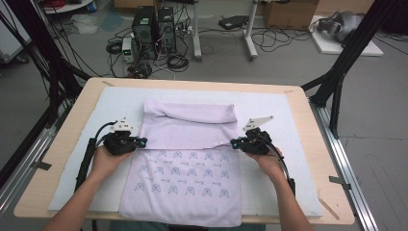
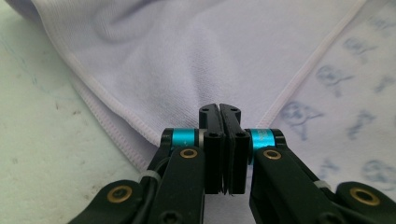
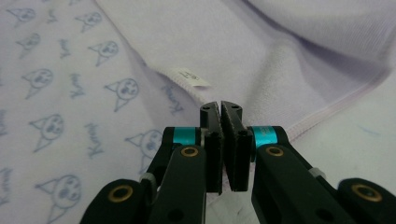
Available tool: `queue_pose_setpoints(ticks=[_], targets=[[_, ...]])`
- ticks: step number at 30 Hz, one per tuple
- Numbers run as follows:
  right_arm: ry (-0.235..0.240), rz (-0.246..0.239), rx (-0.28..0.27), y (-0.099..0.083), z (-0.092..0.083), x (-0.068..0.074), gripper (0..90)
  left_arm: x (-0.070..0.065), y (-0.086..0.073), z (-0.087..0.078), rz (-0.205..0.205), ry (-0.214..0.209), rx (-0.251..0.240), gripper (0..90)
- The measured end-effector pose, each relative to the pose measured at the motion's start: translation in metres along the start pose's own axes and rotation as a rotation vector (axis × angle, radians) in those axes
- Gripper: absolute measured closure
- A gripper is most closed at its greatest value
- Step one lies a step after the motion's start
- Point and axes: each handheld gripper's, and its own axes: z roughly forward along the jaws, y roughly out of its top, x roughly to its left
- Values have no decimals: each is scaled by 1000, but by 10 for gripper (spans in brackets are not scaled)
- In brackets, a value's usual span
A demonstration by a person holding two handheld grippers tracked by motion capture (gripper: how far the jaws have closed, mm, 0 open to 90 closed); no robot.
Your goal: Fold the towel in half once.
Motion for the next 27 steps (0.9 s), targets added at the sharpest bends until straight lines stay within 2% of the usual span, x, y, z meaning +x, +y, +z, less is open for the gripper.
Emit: queue_pose_setpoints(ticks=[2, 4, 7, 8, 10, 12, 15, 18, 25, 27], targets=[[7, -9, -17, 2, -7, 5, 876, -2, 2, -8, 13, -4, -6, 878], [9, -32, -31, 4, -14, 10, 876, -5, 2, -17, 10, -12, -16, 878], [23, -59, -50, 5, -27, 25, 876, -14, 1, -33, 33, -7, -37, 877], [36, -67, -51, 5, -31, 31, 876, -17, -1, -38, 37, -8, -49, 877], [33, -103, -50, 6, -42, 44, 876, -26, -8, -49, 30, -20, -66, 877], [55, -120, -79, 5, -54, 57, 876, -36, -17, -59, 44, -20, -82, 877], [86, -126, -90, -4, -64, 73, 876, -51, -32, -70, 49, -25, -86, 877], [106, -132, -74, -16, -68, 88, 876, -60, -43, -76, 60, -19, -74, 877], [145, -153, -68, -38, -76, 120, 876, -84, -61, -91, 101, -14, -56, 877], [160, -154, -63, -42, -78, 125, 876, -89, -67, -96, 104, -16, -52, 877]])
